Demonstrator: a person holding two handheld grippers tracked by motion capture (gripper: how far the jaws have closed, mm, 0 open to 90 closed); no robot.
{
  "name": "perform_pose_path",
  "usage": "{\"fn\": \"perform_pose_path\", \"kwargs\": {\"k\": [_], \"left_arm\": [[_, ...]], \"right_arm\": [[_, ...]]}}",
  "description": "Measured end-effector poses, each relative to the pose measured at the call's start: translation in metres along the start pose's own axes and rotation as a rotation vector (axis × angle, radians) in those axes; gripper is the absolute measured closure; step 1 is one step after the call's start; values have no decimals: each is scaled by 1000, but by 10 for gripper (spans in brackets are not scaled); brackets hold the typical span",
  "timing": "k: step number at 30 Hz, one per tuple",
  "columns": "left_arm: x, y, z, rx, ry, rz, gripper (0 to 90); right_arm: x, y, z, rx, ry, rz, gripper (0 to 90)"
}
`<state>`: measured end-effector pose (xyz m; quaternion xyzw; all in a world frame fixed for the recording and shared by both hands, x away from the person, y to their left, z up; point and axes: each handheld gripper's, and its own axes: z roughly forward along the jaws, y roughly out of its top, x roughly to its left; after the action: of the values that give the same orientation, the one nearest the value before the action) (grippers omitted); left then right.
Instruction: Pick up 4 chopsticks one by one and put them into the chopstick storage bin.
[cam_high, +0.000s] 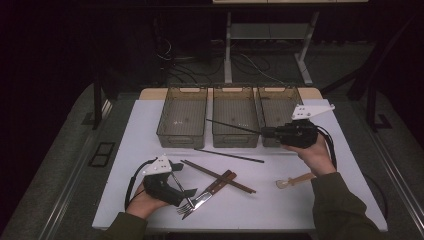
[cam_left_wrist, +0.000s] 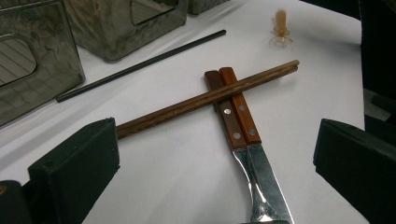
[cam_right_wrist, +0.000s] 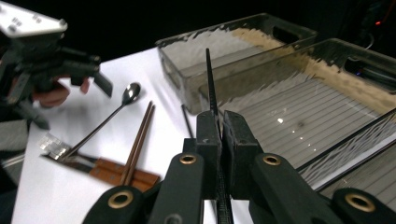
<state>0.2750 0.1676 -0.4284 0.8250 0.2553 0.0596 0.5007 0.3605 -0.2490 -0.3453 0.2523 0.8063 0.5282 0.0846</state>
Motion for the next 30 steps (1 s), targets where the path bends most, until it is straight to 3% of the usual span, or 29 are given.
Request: {"fn": "perform_pose_path", "kwargs": {"k": [11,17,30], "left_arm": [[-1,-1,-1,-10,11,-12,0],[1,-2,-2,-21,19,-18,0],[3,-3,-5,-32,25,-17,0]], "right_arm": [[-4,18,24,-9,-68,34,857],[-1,34,41,17,-126,33,857],[-3,52,75,22,-153,49,857]]}}
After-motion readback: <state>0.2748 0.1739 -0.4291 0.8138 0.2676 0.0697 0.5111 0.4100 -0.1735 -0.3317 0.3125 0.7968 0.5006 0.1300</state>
